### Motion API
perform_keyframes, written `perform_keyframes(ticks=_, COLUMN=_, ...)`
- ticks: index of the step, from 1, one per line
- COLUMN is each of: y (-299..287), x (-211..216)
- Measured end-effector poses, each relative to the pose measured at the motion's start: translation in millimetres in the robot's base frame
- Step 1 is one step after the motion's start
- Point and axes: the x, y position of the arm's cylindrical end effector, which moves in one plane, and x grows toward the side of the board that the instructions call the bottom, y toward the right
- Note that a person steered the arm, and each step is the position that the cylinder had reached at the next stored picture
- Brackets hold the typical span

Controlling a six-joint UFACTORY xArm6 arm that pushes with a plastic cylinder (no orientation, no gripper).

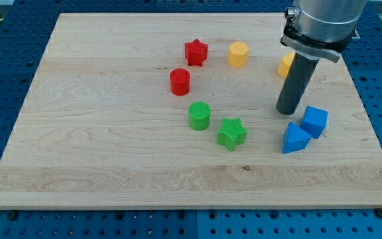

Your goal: Push the yellow hexagon down a bit

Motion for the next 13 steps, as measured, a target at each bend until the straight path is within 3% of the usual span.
perform_keyframes(ticks=2, y=3, x=-9)
perform_keyframes(ticks=3, y=8, x=-39)
perform_keyframes(ticks=6, y=65, x=-48)
perform_keyframes(ticks=7, y=92, x=-92)
perform_keyframes(ticks=8, y=78, x=-152)
perform_keyframes(ticks=9, y=6, x=-180)
perform_keyframes(ticks=10, y=-53, x=-185)
perform_keyframes(ticks=13, y=-86, x=-147)
